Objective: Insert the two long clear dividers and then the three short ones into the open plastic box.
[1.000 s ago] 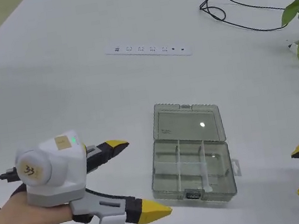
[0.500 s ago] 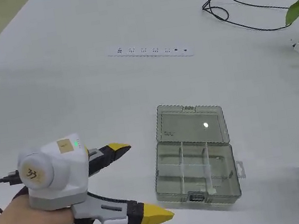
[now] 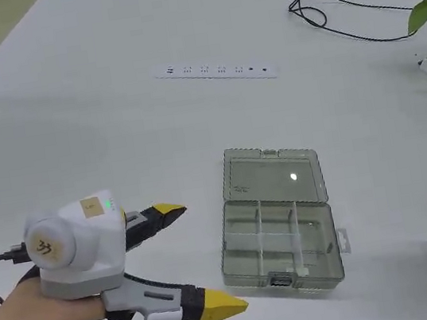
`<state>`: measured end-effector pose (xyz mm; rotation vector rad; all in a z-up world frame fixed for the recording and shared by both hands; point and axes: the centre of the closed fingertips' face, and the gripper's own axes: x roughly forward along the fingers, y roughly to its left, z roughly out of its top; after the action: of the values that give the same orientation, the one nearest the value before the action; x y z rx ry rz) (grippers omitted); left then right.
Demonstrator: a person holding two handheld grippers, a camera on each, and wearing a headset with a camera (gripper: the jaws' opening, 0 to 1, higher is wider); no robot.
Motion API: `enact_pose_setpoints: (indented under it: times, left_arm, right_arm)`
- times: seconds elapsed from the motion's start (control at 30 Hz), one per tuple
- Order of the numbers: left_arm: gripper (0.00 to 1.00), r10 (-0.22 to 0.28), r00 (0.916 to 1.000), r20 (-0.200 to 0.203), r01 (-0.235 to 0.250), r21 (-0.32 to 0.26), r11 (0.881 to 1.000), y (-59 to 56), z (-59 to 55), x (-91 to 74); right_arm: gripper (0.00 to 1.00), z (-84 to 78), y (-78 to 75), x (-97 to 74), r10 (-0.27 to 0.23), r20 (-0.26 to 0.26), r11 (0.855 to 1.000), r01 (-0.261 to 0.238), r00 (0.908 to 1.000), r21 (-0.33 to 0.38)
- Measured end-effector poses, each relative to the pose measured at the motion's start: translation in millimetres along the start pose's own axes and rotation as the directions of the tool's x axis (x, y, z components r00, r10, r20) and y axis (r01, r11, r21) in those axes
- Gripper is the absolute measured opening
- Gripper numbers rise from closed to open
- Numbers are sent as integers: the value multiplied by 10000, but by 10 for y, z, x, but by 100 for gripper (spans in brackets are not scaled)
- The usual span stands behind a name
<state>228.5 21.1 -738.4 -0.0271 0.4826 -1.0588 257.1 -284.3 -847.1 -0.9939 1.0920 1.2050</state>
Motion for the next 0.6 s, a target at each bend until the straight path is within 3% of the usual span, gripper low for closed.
enact_pose_setpoints:
  times: [0.3, 0.5, 0.6]
  left_arm:
    - [100, 23, 10000, 73, -22, -44, 10000, -3, 18, -19]
    - [99, 92, 9997, 237, -86, -233, 9997, -3, 48, -34]
    - [98, 120, 9992, 389, -104, -412, 9991, -8, 90, -30]
  right_arm:
    - [33, 14, -23, -22, -241, 14, 9997, 241, 9997, 15]
    - [33, 172, -77, -159, -689, 465, 9976, 685, 9965, 111]
    - [33, 325, -100, -262, -969, 849, 9953, 961, 9917, 132]
